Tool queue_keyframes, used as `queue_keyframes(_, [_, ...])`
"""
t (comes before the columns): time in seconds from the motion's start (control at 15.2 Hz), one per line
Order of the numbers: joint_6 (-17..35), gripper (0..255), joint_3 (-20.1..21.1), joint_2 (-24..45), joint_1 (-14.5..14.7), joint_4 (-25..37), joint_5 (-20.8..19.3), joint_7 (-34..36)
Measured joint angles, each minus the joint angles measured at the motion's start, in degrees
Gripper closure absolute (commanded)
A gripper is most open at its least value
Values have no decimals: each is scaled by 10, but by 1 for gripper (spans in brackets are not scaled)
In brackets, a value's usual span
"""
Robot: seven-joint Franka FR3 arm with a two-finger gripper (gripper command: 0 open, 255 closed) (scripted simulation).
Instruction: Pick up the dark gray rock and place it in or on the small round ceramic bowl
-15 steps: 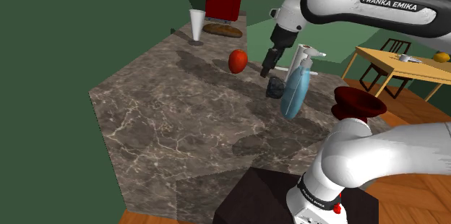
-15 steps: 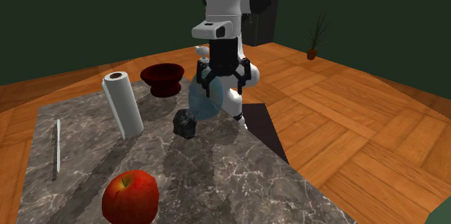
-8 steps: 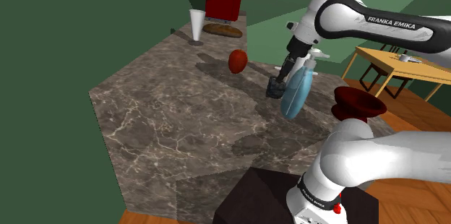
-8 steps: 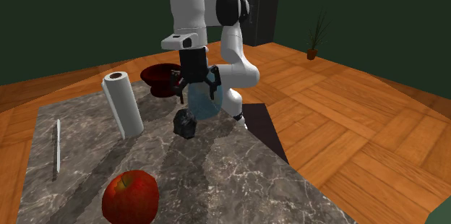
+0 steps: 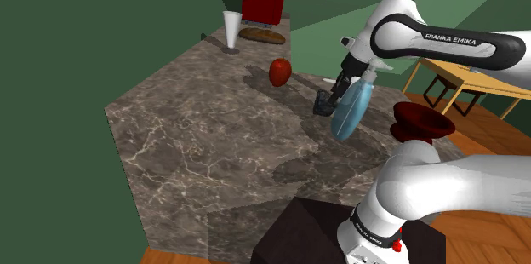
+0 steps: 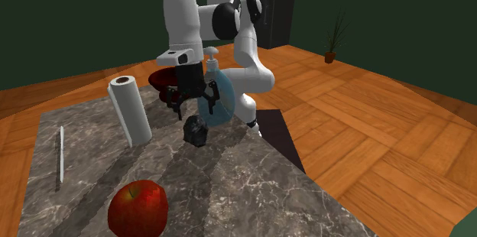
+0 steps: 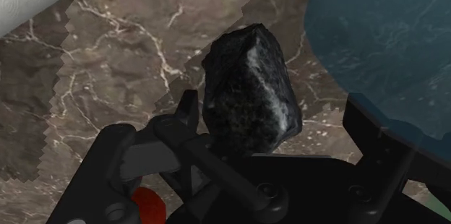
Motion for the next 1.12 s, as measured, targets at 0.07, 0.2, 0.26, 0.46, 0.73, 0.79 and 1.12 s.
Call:
queue_keyframes(0.07, [9, 0, -2, 1, -1, -8, -2, 0])
queue_keyframes(0.2, [23, 0, -5, 5, 0, -18, -4, 1])
queue_keyframes(0.26, [26, 0, -6, 5, 0, -21, -4, 1])
queue_keyframes(0.46, [31, 0, -6, 6, 0, -22, -5, 2])
queue_keyframes(0.73, [33, 255, -6, 5, 0, -21, -5, 2])
queue_keyframes(0.79, [33, 255, -6, 6, 0, -21, -5, 2])
queue_keyframes(1.12, [32, 255, -6, 8, 0, -19, -5, 1])
